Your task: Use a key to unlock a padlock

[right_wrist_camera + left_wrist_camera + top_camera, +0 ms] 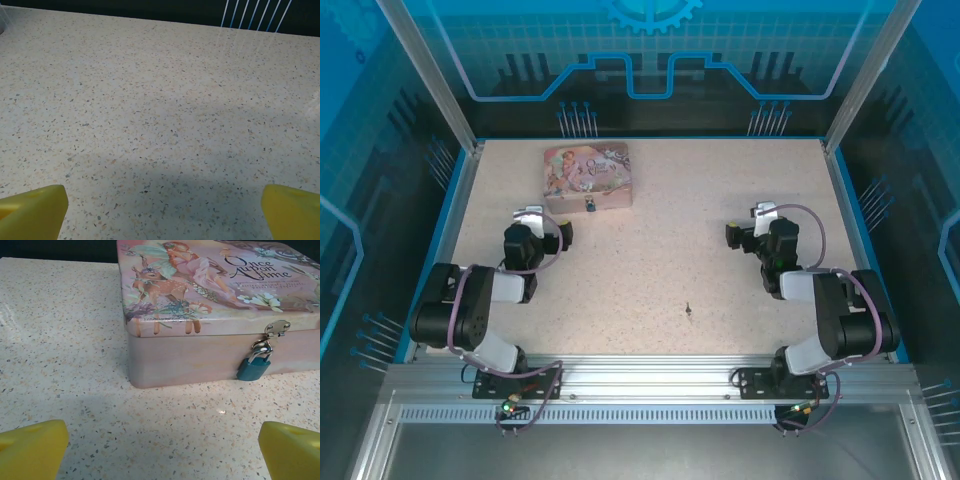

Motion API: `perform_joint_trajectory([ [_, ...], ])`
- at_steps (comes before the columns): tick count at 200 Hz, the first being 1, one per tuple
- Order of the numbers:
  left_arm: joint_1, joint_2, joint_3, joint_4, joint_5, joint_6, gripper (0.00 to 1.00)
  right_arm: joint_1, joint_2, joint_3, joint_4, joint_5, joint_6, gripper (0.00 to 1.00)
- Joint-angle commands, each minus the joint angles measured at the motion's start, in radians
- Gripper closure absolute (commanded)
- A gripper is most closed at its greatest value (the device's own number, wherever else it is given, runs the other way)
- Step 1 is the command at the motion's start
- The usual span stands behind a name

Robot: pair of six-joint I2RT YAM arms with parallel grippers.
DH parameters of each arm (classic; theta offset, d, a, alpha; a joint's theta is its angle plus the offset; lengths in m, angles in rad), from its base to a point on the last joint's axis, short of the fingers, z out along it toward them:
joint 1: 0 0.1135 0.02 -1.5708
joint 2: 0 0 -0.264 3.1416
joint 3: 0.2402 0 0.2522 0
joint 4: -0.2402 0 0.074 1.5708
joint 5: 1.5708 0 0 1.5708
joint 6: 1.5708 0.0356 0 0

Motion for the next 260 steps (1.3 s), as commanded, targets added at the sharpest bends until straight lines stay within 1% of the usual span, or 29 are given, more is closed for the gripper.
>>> perform_joint_trajectory([
  [1,0.01,-0.004,0.011,-0.002,0.01,0.004,0.01,0.002,0.008,0.01,0.005,-0.001,-0.004,0.0],
  [102,0.011,-0.003,0.011,-0.002,0.014,0.0,0.01,-0.002,0.007,0.009,0.008,-0.008,-0.002,0.0],
  [117,0.01,-0.015,-0.008,0.027,0.005,-0.003,0.01,-0.001,-0.025,0.023,-0.037,0.025,0.013,0.0],
  [125,0.01,-0.043,-0.037,0.064,-0.009,-0.007,0.01,-0.001,-0.062,0.04,-0.096,0.034,0.017,0.0],
  [135,0.011,-0.1,-0.068,0.069,-0.052,-0.018,0.01,-0.001,-0.117,0.077,-0.214,0.045,0.027,0.0],
  [147,0.01,-0.203,-0.078,0.002,-0.084,-0.028,0.01,0.0,-0.181,0.135,-0.382,0.047,0.07,0.0],
  [155,0.01,-0.283,-0.061,-0.106,-0.088,-0.04,0.01,0.003,-0.217,0.176,-0.5,0.037,0.102,0.0],
  [172,0.011,-0.428,0.041,-0.428,-0.082,-0.128,0.01,0.027,-0.286,0.262,-0.732,-0.007,0.182,0.0],
  [186,0.01,-0.484,0.123,-0.635,-0.051,-0.237,0.01,0.07,-0.328,0.328,-0.911,-0.028,0.25,0.0],
  [197,0.01,-0.505,0.174,-0.752,-0.017,-0.336,0.01,0.119,-0.351,0.374,-1.036,-0.035,0.294,0.0],
  [212,0.01,-0.509,0.209,-0.817,0.076,-0.443,0.01,0.209,-0.367,0.422,-1.181,-0.023,0.347,0.0],
  [222,0.005,-0.505,0.217,-0.821,0.146,-0.498,0.01,0.276,-0.369,0.443,-1.252,-0.017,0.383,0.0],
  [235,-0.014,-0.493,0.227,-0.826,0.206,-0.557,0.01,0.353,-0.356,0.453,-1.345,-0.018,0.432,0.0],
  [260,-0.109,-0.47,0.243,-0.814,0.24,-0.611,0.01,0.475,-0.316,0.453,-1.437,-0.062,0.541,0.03],
])
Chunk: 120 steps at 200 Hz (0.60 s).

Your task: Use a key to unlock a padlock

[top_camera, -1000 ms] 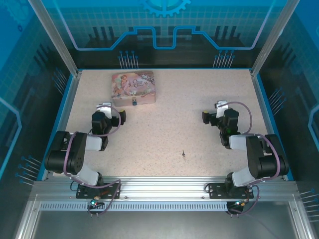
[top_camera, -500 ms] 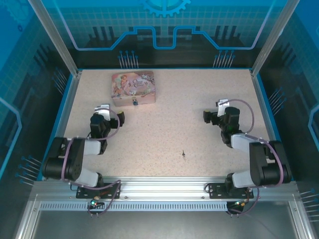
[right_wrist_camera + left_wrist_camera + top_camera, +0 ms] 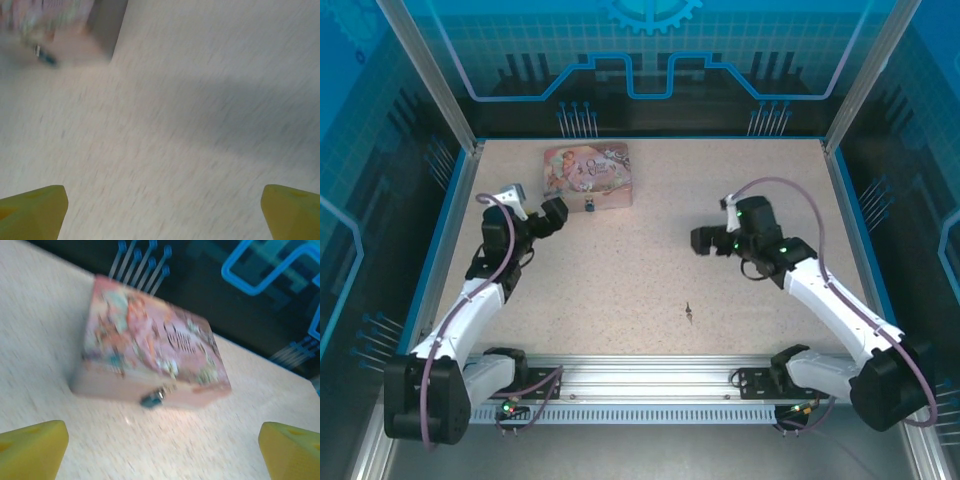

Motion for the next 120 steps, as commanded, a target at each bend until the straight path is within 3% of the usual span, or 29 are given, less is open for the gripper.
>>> perform_joint_trajectory([
  [1,-0.078,0.023,0.027,-0.076,0.111,-0.134,0.01,0.087,0.04,0.01,-0.246,-0.042,0.153,0.03],
  [42,-0.215,0.128,0.037,0.036,0.117,-0.189,0.01,0.211,0.175,0.009,-0.296,-0.082,0.213,0.18],
  [70,-0.23,0.177,0.042,0.099,0.124,-0.219,0.01,0.236,0.264,-0.003,-0.28,-0.108,0.233,0.33],
  [120,-0.231,0.154,0.05,0.069,0.112,-0.186,0.01,0.286,0.369,-0.007,-0.252,-0.084,0.258,0.45],
])
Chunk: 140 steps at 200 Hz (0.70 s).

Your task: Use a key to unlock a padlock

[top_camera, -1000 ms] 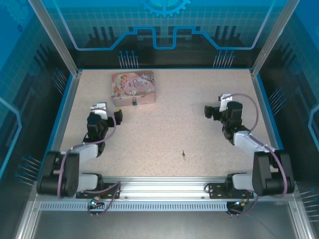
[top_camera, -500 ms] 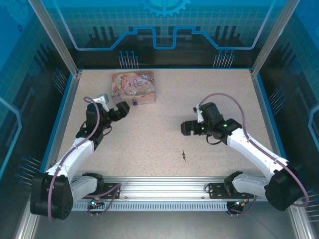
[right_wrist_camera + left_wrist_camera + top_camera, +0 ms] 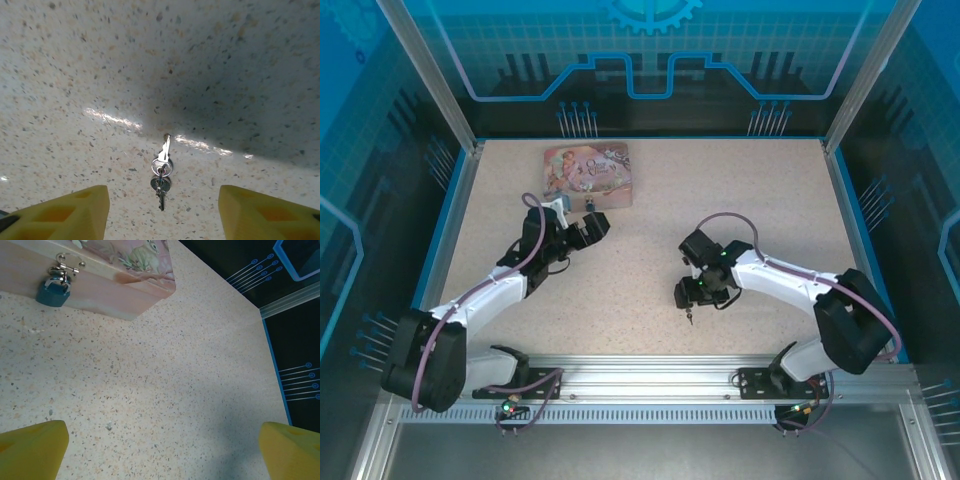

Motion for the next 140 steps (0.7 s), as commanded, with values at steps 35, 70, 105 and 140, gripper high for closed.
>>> perform_joint_trajectory([
  [35,-0.007,-0.051,0.028,-0.004,-0.002,0.014,0.01,0.057,0.095,0.01,-0.004,0.018,0.038,0.54],
  [70,-0.007,-0.061,0.03,-0.013,-0.001,0.017,0.01,0.073,0.129,0.01,-0.009,0.036,0.032,0.62],
  [105,-0.007,-0.065,0.034,-0.018,0.004,0.019,0.01,0.075,0.149,0.011,0.001,0.053,0.031,0.67],
  [140,-0.007,-0.066,0.038,-0.026,0.009,0.026,0.01,0.075,0.148,0.047,-0.002,0.068,0.027,0.7],
])
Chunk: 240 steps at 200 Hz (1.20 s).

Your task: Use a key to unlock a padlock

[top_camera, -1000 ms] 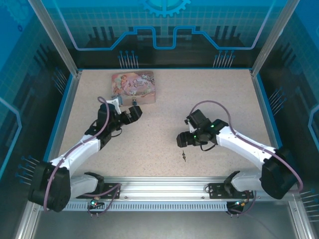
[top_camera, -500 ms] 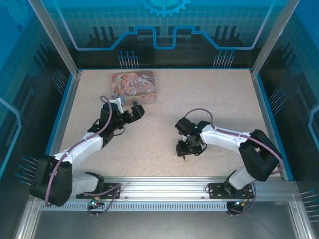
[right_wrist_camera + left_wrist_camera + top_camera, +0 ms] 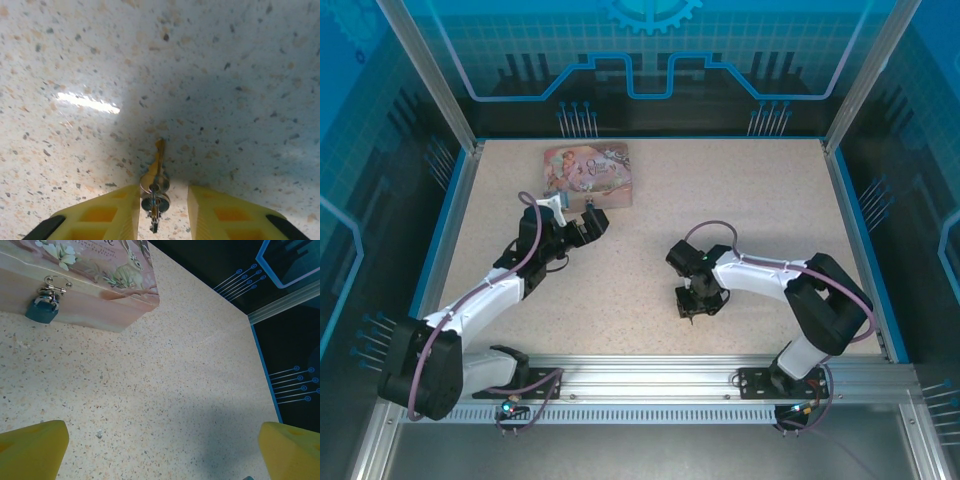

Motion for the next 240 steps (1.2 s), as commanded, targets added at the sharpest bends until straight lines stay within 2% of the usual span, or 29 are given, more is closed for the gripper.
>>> perform_joint_trajectory([
  [1,-0.006,-0.025,0.032,-0.023,0.008,0.017,0.01,0.016,0.011,0.03,-0.002,0.025,0.0,0.7],
  [95,-0.007,-0.042,0.033,-0.046,0.002,0.022,0.01,0.019,0.043,0.026,0.009,0.009,-0.006,0.79],
  [134,-0.006,-0.055,0.037,-0.064,-0.006,0.032,0.01,0.021,0.044,0.006,0.038,-0.002,-0.007,0.93],
  [155,-0.007,-0.059,0.039,-0.07,-0.007,0.037,0.01,0.014,0.013,-0.02,0.059,-0.002,-0.017,1.0],
  [188,-0.007,-0.069,0.049,-0.084,-0.007,0.053,0.01,-0.016,-0.064,-0.06,0.116,-0.026,-0.056,1.0],
  [240,-0.006,-0.096,0.067,-0.071,0.067,0.065,0.01,-0.123,-0.25,-0.173,0.319,-0.19,-0.116,1.0],
])
